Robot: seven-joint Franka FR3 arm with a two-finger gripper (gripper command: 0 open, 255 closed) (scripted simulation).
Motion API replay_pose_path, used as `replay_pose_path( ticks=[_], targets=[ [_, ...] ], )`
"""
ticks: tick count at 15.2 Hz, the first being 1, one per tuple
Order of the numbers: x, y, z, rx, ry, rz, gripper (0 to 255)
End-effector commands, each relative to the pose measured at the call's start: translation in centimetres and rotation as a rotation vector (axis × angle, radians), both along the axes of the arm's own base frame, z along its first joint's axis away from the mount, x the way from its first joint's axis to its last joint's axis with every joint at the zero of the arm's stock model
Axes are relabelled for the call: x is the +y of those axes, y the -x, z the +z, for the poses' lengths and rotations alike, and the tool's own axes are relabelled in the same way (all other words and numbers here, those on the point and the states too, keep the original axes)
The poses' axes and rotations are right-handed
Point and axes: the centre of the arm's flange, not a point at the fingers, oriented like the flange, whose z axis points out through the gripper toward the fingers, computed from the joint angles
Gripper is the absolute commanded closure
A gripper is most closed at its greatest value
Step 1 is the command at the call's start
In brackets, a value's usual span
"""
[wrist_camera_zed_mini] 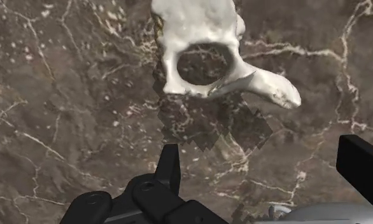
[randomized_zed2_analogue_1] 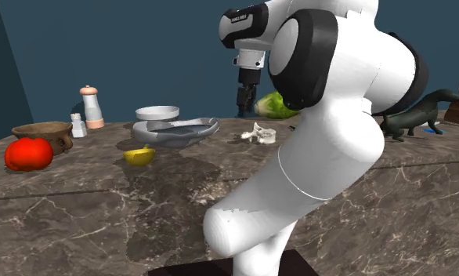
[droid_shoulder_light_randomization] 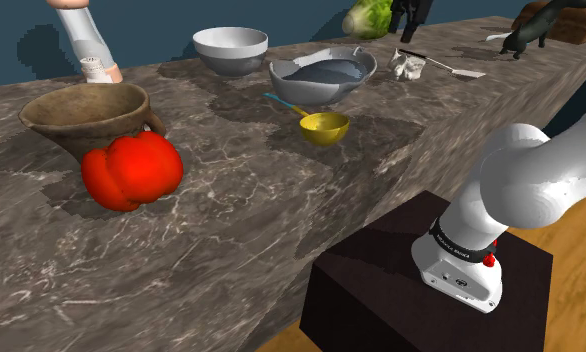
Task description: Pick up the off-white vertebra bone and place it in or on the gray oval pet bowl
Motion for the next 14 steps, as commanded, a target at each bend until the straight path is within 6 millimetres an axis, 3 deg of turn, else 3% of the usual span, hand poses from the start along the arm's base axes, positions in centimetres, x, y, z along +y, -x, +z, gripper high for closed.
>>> replay_pose_path(
  ticks=[1, 4, 11, 14],
  targets=[
    [-2.3, -1.4, 0.0, 0.014, 0.018, 0.101, 0],
    [-5.0, -3.7, -0.2, 0.032, 0.038, 0.225, 0],
    [-4.8, -3.7, -3.9, 0.032, 0.038, 0.225, 0],
    [-4.8, -3.7, -4.2, 0.032, 0.038, 0.225, 0]
  ],
)
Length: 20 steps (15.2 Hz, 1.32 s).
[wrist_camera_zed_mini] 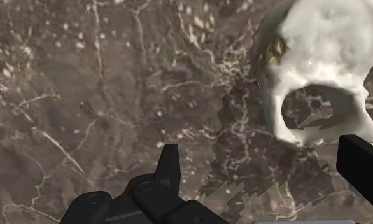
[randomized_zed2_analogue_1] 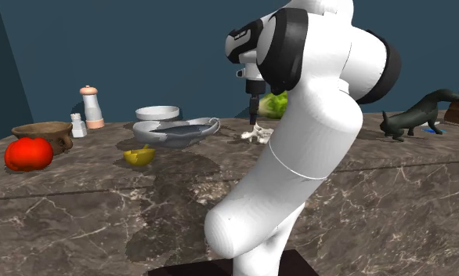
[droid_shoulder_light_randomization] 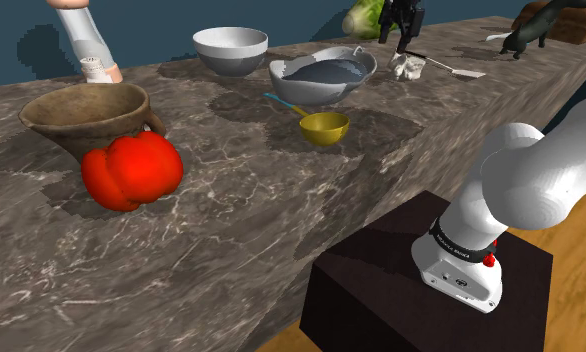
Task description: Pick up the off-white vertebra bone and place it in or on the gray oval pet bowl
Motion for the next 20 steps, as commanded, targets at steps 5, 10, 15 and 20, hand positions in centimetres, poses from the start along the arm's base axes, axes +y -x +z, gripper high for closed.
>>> replay_pose_path(
  ticks=[5, 10, 15, 20],
  targets=[
    [0.0, 0.0, -0.1, 0.000, 0.000, 0.000, 0],
    [0.0, 0.0, -0.1, 0.000, 0.000, 0.000, 255],
    [0.0, 0.0, -0.1, 0.000, 0.000, 0.000, 255],
    [0.0, 0.0, 2.5, 0.000, 0.000, 0.000, 255]
  ],
)
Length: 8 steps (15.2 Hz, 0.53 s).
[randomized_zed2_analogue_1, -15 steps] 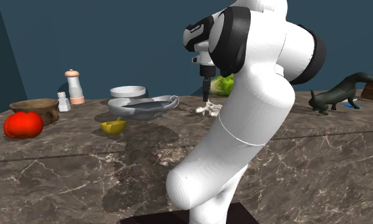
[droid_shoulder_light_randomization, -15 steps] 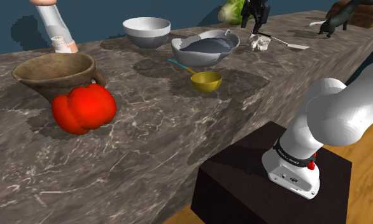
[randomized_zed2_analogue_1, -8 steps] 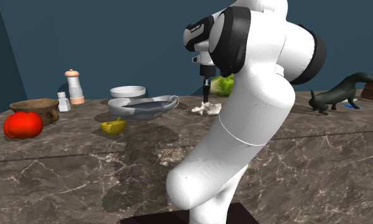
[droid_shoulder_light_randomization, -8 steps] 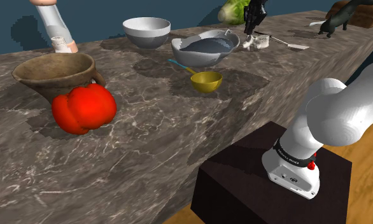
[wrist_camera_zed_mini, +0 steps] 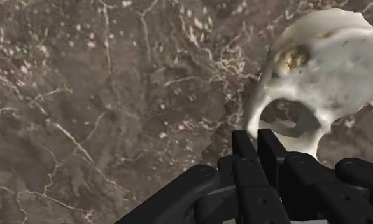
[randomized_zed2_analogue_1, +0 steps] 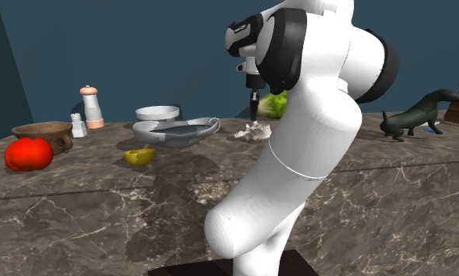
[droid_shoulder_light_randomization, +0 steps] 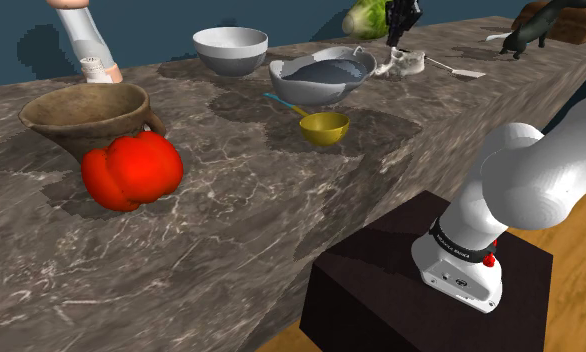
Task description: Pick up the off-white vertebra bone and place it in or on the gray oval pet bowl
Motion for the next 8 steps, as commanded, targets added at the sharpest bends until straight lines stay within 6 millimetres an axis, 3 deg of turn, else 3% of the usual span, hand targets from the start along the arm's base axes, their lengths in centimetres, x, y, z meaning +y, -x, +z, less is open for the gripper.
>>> replay_pose_path(
  ticks=[1, 3, 4, 5, 8],
  targets=[
    [0.0, 0.0, 1.0, 0.001, 0.000, 0.000, 255],
    [0.0, 0.0, 2.1, 0.001, 0.000, 0.000, 255],
    [0.0, -0.1, 1.6, 0.000, 0.000, 0.000, 255],
    [0.0, -0.1, 1.6, 0.000, 0.000, 0.000, 0],
    [-0.6, 3.9, 0.4, -0.020, 0.037, -0.180, 0]
  ],
)
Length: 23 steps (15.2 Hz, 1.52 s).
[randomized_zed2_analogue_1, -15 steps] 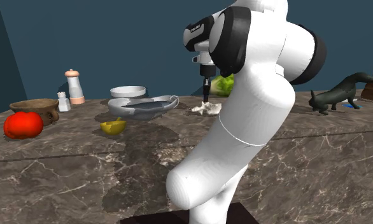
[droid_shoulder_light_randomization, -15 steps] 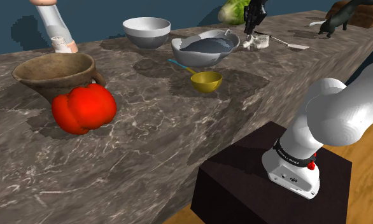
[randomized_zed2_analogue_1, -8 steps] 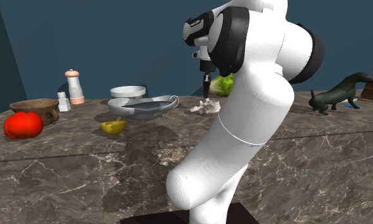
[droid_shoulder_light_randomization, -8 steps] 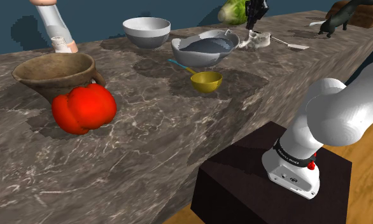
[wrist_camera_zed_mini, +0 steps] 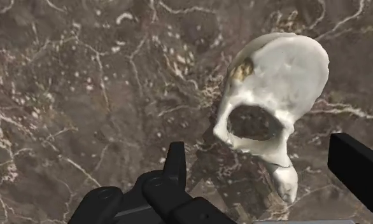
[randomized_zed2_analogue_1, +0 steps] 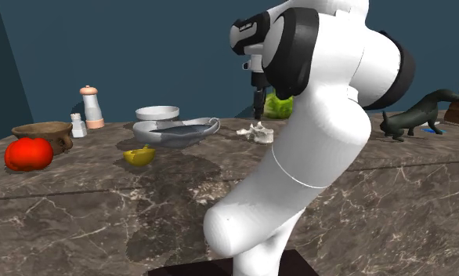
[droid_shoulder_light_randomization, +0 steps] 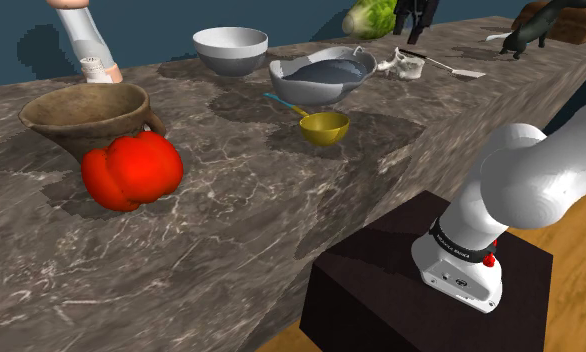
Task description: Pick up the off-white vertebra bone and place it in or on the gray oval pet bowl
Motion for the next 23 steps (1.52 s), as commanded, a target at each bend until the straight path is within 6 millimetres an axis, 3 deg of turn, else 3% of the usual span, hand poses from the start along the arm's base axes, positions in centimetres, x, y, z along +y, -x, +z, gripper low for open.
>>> replay_pose_path(
  ticks=[1, 3, 11, 18, 19, 23],
  targets=[
    [0.1, 2.5, -0.7, -0.013, 0.025, -0.119, 0],
    [0.1, 4.5, -1.4, -0.023, 0.044, -0.210, 0],
    [0.0, 4.4, -5.4, -0.023, 0.044, -0.210, 0],
    [0.0, 4.4, -5.3, -0.023, 0.044, -0.210, 0],
    [0.0, 4.4, -5.3, -0.023, 0.044, -0.210, 255],
    [0.0, 4.4, -5.3, -0.023, 0.044, -0.210, 255]
  ],
)
